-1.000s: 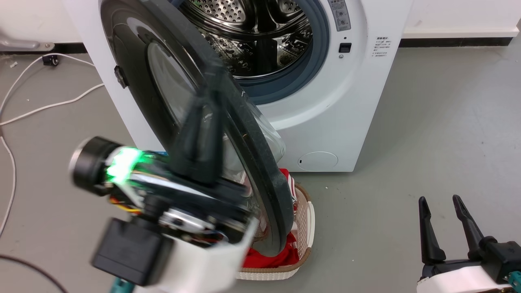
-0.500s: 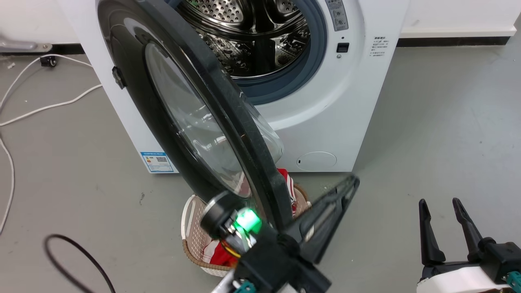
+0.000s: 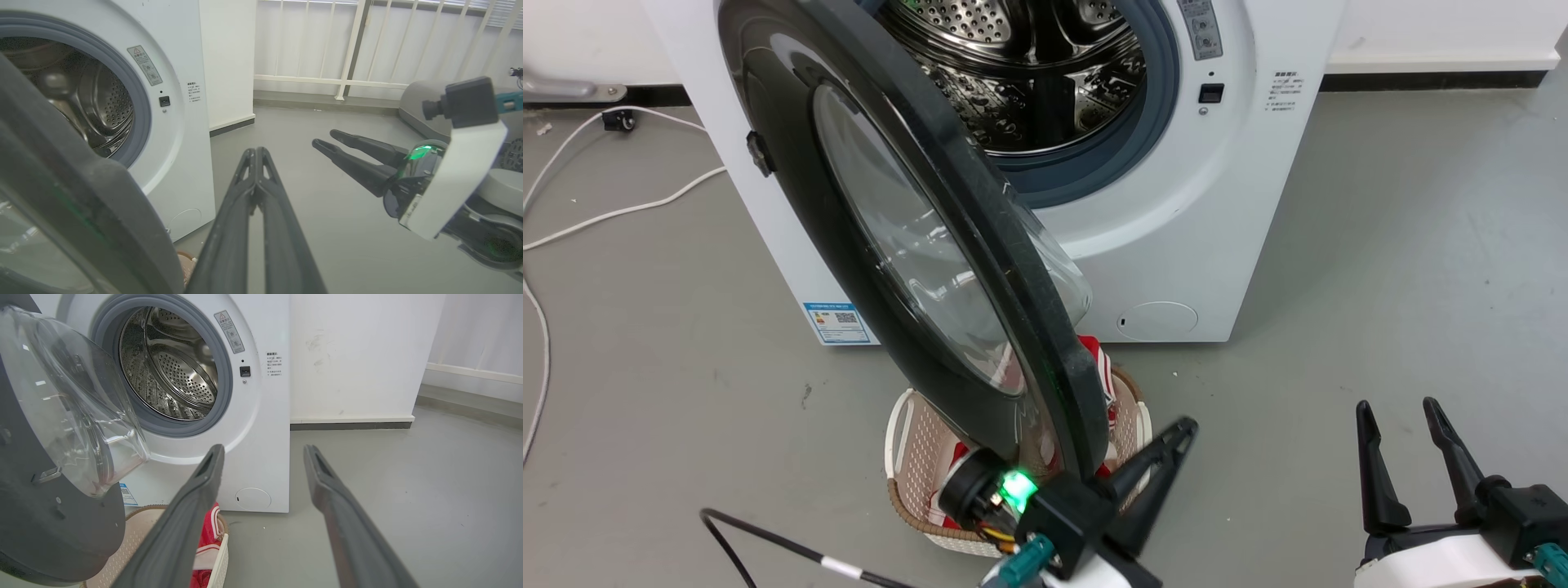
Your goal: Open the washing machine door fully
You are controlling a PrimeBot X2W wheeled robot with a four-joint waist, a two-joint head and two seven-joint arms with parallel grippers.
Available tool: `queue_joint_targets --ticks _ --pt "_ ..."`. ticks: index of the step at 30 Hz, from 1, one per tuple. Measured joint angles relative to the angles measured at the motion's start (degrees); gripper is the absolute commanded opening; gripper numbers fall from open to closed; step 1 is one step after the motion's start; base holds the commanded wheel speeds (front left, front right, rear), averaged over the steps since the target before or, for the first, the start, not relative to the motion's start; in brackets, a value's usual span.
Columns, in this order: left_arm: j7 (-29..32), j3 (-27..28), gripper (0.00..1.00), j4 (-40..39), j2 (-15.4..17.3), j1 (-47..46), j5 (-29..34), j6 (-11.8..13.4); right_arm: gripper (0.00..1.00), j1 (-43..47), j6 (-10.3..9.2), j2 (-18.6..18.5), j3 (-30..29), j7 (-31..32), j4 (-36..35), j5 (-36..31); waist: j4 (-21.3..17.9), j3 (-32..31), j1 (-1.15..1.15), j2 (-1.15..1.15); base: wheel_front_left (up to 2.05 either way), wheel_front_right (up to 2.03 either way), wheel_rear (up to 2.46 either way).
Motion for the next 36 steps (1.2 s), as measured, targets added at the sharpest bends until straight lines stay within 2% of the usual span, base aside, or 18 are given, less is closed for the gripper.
queue_joint_targets --ticks 8,22,32,36 --pt "-4.42 2.86 0.00 5.91 -1.12 -4.53 -0.86 3.47 1.00 -0.19 0.00 -0.01 0.47 -0.01 0.18 0.20 -0.82 0.89 0.00 0.00 0.00 0.00 0.00" --pt "-7.75 4.50 0.00 13.32 -2.00 -8.03 -3.74 7.04 1.00 -0.73 0.00 0.00 0.78 -0.02 0.70 1.45 -1.88 1.35 0.00 0.00 0.00 0.00 0.00" --pt "-8.51 5.12 0.00 10.54 -1.00 -4.72 -3.79 9.56 1.00 -0.71 0.00 0.00 0.91 0.08 1.16 2.03 -1.19 1.27 0.00 0.00 0.00 0.00 0.00" --pt "-8.57 5.28 0.00 7.65 0.57 -1.85 -3.45 10.96 1.00 -0.68 0.00 0.00 0.63 0.16 1.29 2.03 -0.41 1.08 0.00 0.00 0.00 0.00 0.00"
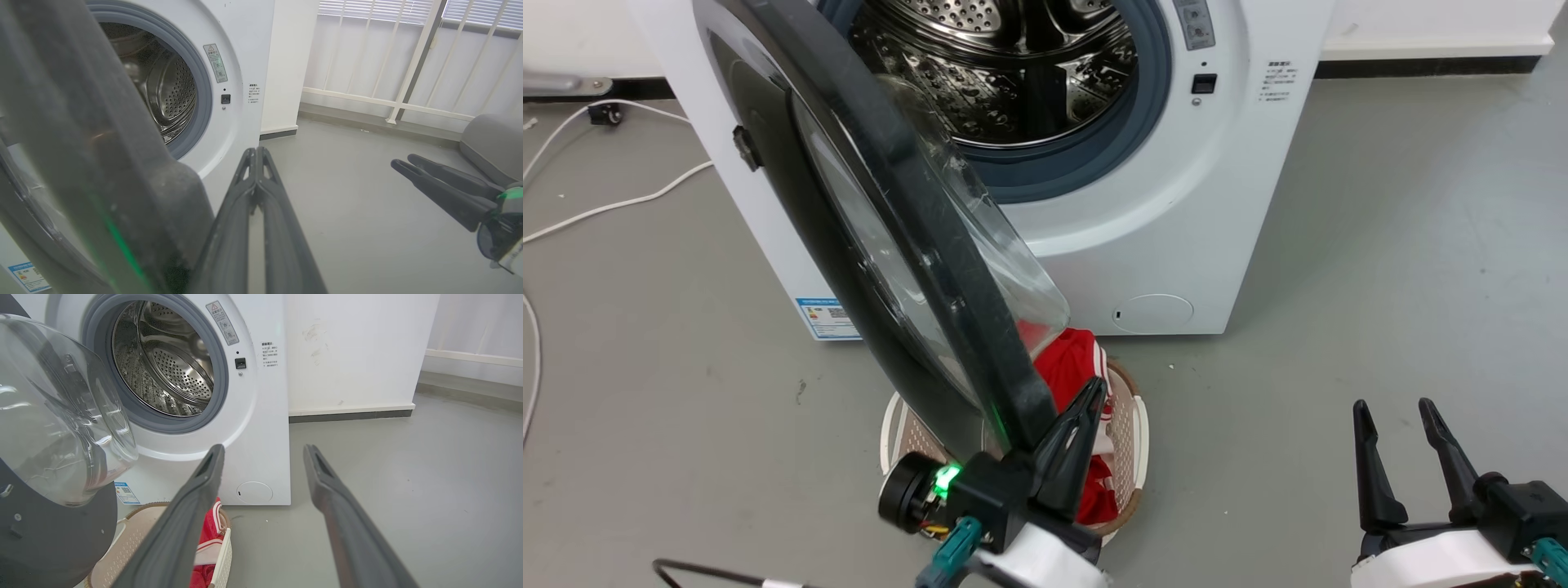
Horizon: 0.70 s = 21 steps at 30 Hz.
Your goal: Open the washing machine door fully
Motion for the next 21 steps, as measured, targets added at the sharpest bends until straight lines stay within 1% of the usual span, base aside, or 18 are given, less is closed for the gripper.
queue_joint_targets --ticks 9,21 --pt "0.56 0.12 0.00 -6.88 3.49 6.67 0.85 2.82 1.00 0.33 0.00 0.00 -0.36 0.81 -0.33 -0.10 2.80 -0.57 0.00 0.00 0.00 0.00 0.00" --pt "0.47 1.05 0.00 -11.63 6.12 13.36 1.18 5.99 1.00 0.67 0.00 0.02 -1.12 1.19 -0.85 -0.46 8.92 -0.97 0.00 0.00 0.00 0.00 0.00"
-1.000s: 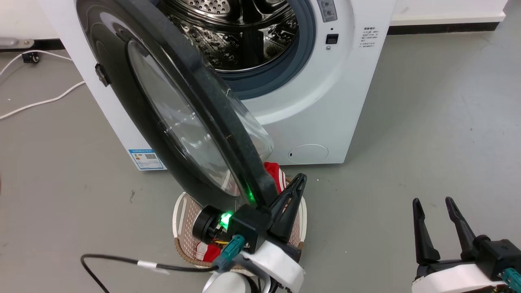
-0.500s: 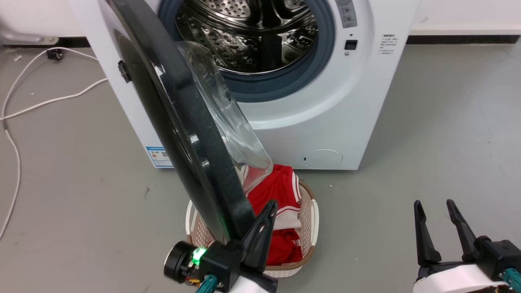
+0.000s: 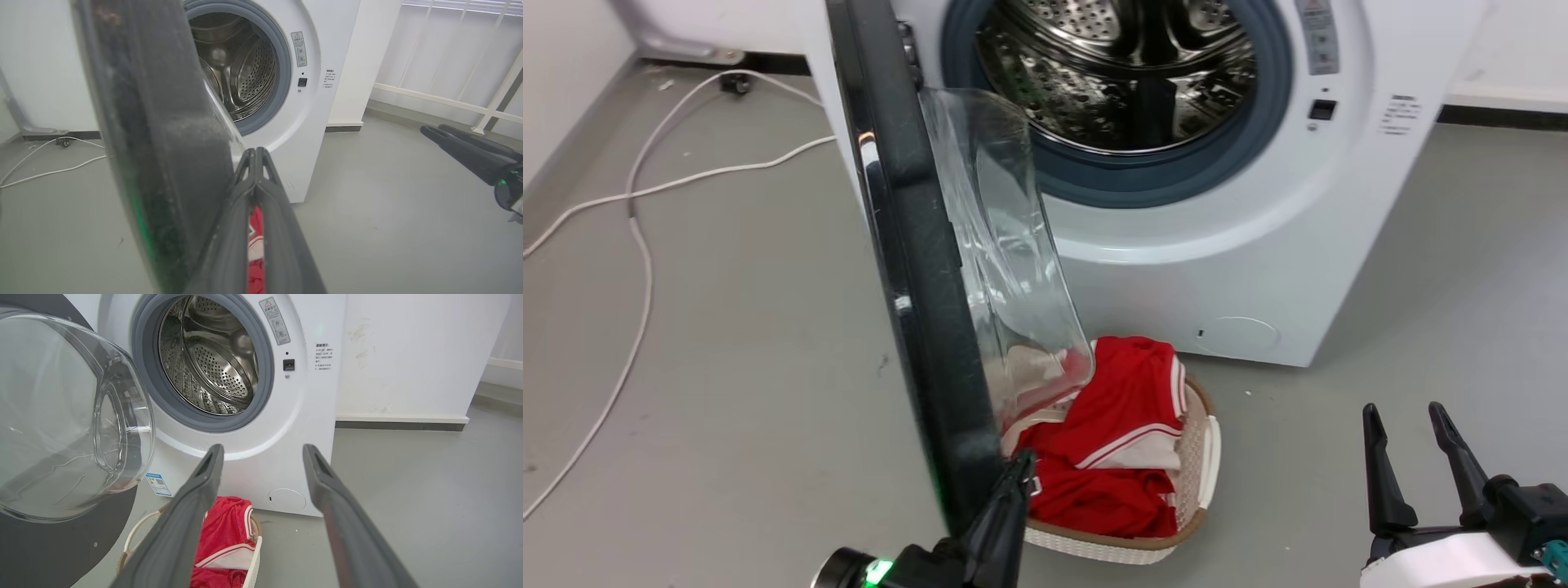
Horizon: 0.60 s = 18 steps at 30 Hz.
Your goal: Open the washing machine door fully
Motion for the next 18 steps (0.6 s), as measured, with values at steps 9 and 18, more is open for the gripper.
queue_joint_targets --ticks 9,18 --pt "-1.78 3.23 0.00 -1.02 0.32 1.30 -1.44 2.47 1.00 -0.03 0.00 0.00 -1.11 0.30 -0.62 -0.48 6.46 0.50 0.00 0.00 0.00 0.00 0.00" --pt "-4.75 9.75 0.00 3.19 -0.07 -0.65 -6.21 2.91 1.00 -0.74 0.00 0.01 -0.64 0.75 -0.75 -0.86 10.70 1.59 0.00 0.00 0.00 0.00 0.00"
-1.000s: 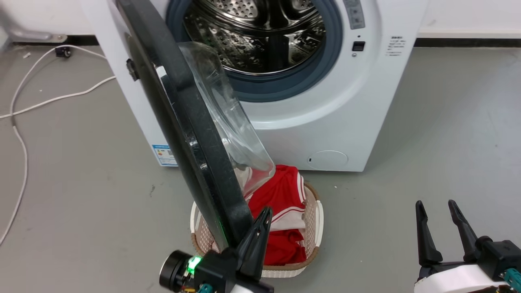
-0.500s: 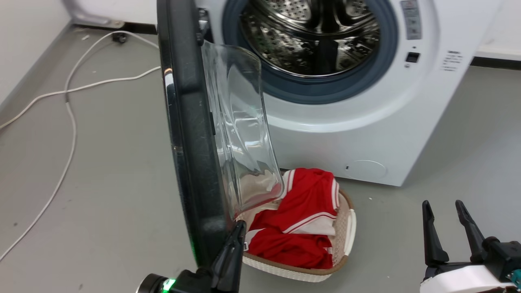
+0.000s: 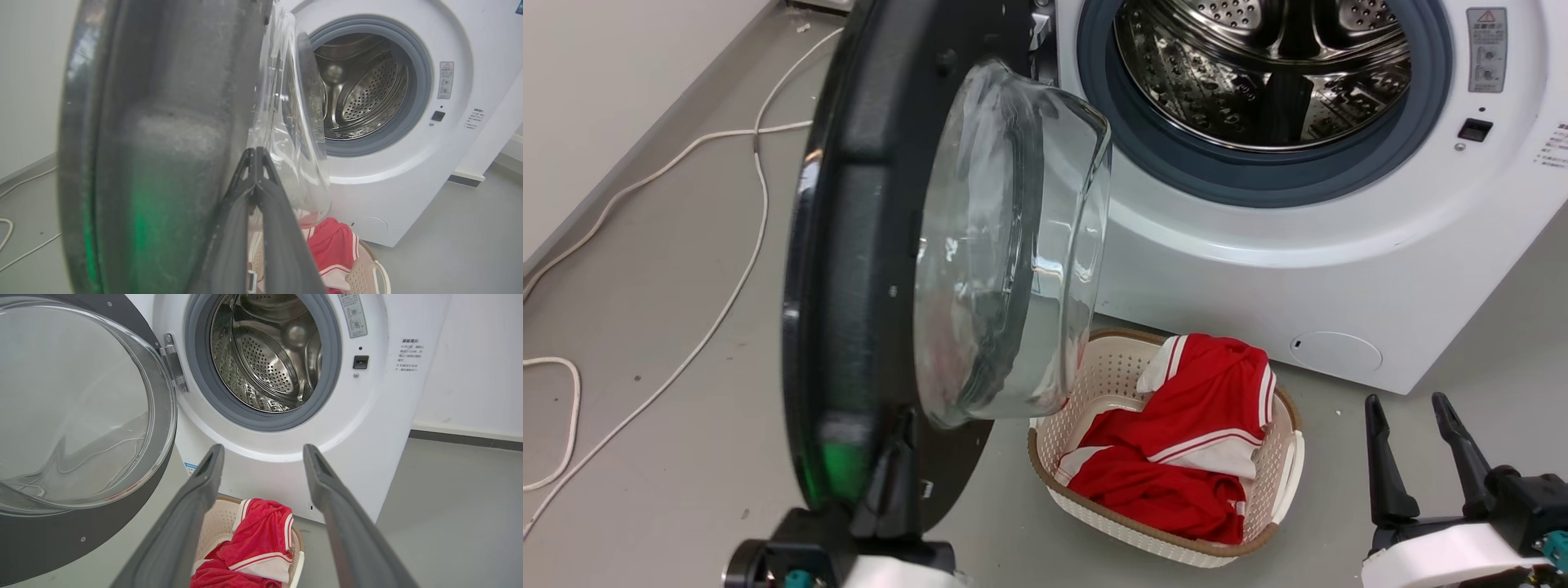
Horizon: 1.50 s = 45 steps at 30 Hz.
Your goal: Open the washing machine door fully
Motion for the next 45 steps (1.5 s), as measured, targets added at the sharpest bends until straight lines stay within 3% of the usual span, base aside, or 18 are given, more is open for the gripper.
queue_joint_targets --ticks 6,13,30,38,45 --pt "-1.29 5.02 0.00 4.00 0.38 -2.72 -2.44 -0.03 1.00 -0.80 0.00 0.02 1.02 0.25 0.51 -0.41 -0.40 0.17 0.00 0.00 0.00 0.00 0.00" --pt "-1.80 11.58 0.00 8.37 3.79 -6.39 -4.43 -0.59 1.00 -0.75 0.00 0.01 0.51 0.22 0.65 -0.29 -0.98 0.57 0.00 0.00 0.00 0.00 0.00" --pt "-0.73 18.97 0.00 25.16 11.20 -17.08 -9.20 -4.52 1.00 -1.79 0.00 0.02 0.20 0.53 0.90 -0.59 -3.18 2.22 0.00 0.00 0.00 0.00 0.00" --pt "-1.74 21.74 0.00 31.41 13.13 -20.74 -10.34 -5.68 1.00 -2.04 0.00 0.01 -0.48 1.01 0.52 -1.16 -3.07 2.90 0.00 0.00 0.00 0.00 0.00" --pt "-2.23 21.35 0.00 31.53 12.79 -19.94 -8.39 -6.14 1.00 -2.09 0.00 0.01 -0.52 1.09 0.38 -1.21 -3.24 2.63 0.00 0.00 0.00 0.00 0.00"
